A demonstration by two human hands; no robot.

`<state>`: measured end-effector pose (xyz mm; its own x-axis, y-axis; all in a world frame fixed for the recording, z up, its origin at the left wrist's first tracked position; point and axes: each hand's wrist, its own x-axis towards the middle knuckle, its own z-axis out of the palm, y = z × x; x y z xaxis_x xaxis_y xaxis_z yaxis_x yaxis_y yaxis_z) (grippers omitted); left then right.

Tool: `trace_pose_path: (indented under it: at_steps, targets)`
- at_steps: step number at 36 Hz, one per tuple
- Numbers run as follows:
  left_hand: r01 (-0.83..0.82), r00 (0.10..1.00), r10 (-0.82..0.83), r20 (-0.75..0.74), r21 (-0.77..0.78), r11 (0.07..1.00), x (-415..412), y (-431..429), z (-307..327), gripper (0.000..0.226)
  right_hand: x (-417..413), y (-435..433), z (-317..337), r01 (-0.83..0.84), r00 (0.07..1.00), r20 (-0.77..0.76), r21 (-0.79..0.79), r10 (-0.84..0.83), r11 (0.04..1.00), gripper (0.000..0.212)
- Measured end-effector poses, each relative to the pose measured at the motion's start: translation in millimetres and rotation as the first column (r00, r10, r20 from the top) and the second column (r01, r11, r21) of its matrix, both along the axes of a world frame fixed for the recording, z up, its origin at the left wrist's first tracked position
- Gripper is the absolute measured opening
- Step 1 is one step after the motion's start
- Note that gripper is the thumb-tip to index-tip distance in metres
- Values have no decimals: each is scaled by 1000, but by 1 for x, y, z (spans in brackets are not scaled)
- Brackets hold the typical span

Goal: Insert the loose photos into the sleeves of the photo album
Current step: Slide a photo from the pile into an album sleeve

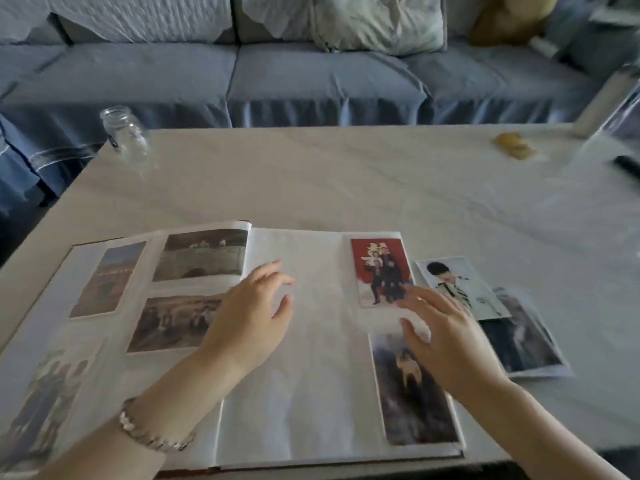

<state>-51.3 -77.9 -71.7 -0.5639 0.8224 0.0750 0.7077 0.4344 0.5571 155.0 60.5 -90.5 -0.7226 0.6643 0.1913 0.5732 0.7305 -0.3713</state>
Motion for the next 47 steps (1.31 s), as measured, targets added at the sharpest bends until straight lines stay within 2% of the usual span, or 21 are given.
trace_pose_path:
  at_steps: [2, 4, 9, 11, 14, 20, 22, 27, 30, 35, 37, 41, 44, 47]
  targets:
    - [30, 999, -31, 39, 19, 999, 12, 12, 0, 23, 27, 18, 6, 128, 990, 53, 6, -129, 992, 34]
    - [70, 996, -71, 52, 34, 997, 21, 21, -2, 20, 50, 32, 7, 237, 957, 175, -17, -230, 971, 41]
    - [140, 985, -142, 93, 29, 990, 40, 33, -1, 17, 85, 50, -7, 325, 851, 450, -49, -270, 944, 74]
    - [151, 982, -154, 109, 34, 988, 44, 36, -1, 16, 90, 48, -13, 357, 795, 536, -38, -283, 933, 62]
    - [168, 976, -172, 133, 46, 985, 47, 37, 0, 16, 91, 43, -11, 328, 786, 545, 34, -293, 944, 28]
    - [173, 959, -177, 221, 38, 984, 48, 35, 0, 23, 97, 43, 0, 350, 791, 553, -58, -261, 935, 28]
    - [169, 956, -175, 237, 45, 985, 49, 35, 0, 25, 99, 41, 4, 350, 776, 570, -34, -270, 936, 32]
    - [163, 954, -168, 247, 43, 986, 53, 36, 0, 23, 97, 39, 13, 333, 730, 610, 74, -307, 940, 13]
    - [166, 955, -171, 244, 40, 985, 55, 36, 1, 24, 98, 39, 15, 359, 738, 591, 64, -325, 931, 12]
    - [152, 948, -157, 276, 40, 988, 54, 36, 2, 25, 103, 40, 23, 480, 780, 500, -93, -376, 873, 30]
    - [141, 943, -147, 299, 40, 989, 54, 36, 3, 25, 104, 41, 27, 493, 767, 493, -44, -411, 869, 28]
    - [112, 924, -128, 361, 66, 992, 55, 38, 7, 23, 110, 44, 42, 504, 729, 449, 158, -516, 849, 22]
    - [94, 909, -122, 399, 90, 992, 55, 40, 10, 23, 113, 49, 52, 551, 760, 274, 207, -589, 808, 15]
    - [80, 881, -118, 458, 102, 992, 55, 41, 12, 23, 106, 49, 64, 549, 825, 115, 71, -554, 833, 11]
